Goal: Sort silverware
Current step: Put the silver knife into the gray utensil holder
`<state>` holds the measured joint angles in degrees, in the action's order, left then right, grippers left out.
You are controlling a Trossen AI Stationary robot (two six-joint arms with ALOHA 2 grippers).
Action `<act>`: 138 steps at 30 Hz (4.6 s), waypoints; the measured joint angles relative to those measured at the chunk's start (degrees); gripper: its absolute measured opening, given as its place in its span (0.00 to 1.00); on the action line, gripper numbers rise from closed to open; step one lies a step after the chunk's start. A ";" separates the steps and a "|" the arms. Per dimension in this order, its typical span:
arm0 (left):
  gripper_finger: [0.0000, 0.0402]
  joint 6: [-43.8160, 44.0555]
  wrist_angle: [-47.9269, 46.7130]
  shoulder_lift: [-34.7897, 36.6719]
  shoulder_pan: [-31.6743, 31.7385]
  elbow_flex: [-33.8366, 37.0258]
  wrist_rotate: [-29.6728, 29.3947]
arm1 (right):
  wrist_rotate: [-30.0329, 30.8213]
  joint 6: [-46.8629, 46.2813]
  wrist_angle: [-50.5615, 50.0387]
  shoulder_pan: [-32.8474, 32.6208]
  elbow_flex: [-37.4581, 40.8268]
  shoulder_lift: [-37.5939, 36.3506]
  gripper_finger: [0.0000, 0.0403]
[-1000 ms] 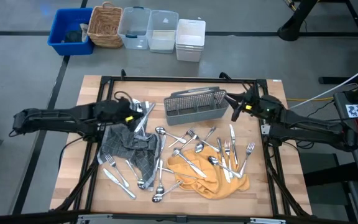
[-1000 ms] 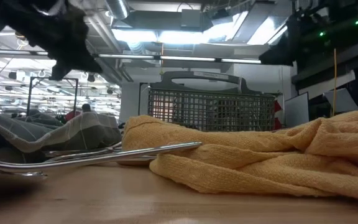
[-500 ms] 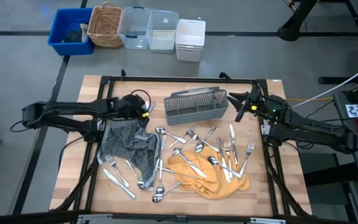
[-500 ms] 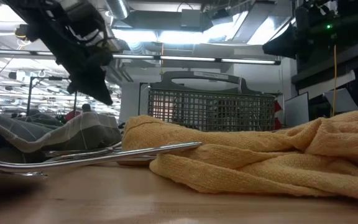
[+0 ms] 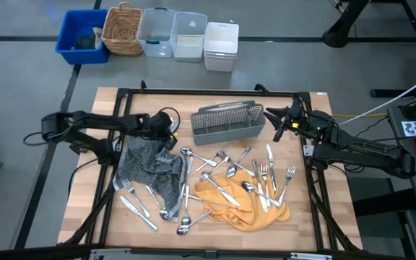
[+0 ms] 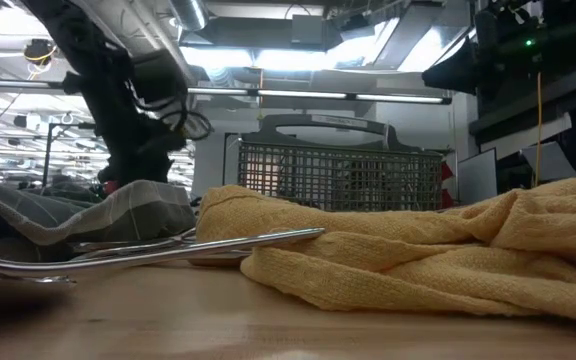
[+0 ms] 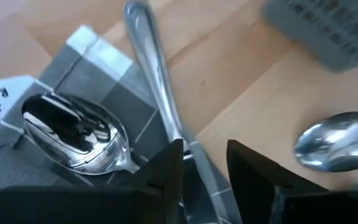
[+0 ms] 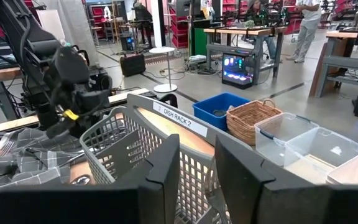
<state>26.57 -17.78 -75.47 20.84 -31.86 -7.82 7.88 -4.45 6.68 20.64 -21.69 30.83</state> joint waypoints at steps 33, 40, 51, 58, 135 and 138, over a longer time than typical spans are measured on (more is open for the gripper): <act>0.10 3.42 0.44 -5.14 -0.04 0.02 -1.65 | -0.02 0.00 -0.87 0.00 0.00 0.05 0.26; 0.08 5.92 0.82 -4.75 -0.11 0.00 1.49 | -0.02 0.00 -0.87 0.00 0.00 0.05 0.26; 0.12 12.34 0.76 0.71 0.33 0.00 2.05 | -0.02 0.03 -0.87 0.00 0.00 0.04 0.26; 0.09 11.21 0.67 4.79 0.33 -0.02 2.01 | -0.02 0.03 -0.87 0.00 0.00 0.06 0.26; 0.12 -102.03 29.78 0.72 -16.93 -24.65 -29.75 | 0.64 -4.30 -0.79 -0.02 0.00 0.06 0.26; 0.12 -107.64 29.06 -1.06 -17.16 -24.65 -33.58 | 0.64 -4.28 -0.79 -0.02 0.00 0.06 0.26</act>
<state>-81.07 11.28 -76.53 3.68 -56.51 -41.40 8.51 -8.73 5.89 20.62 -21.69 30.88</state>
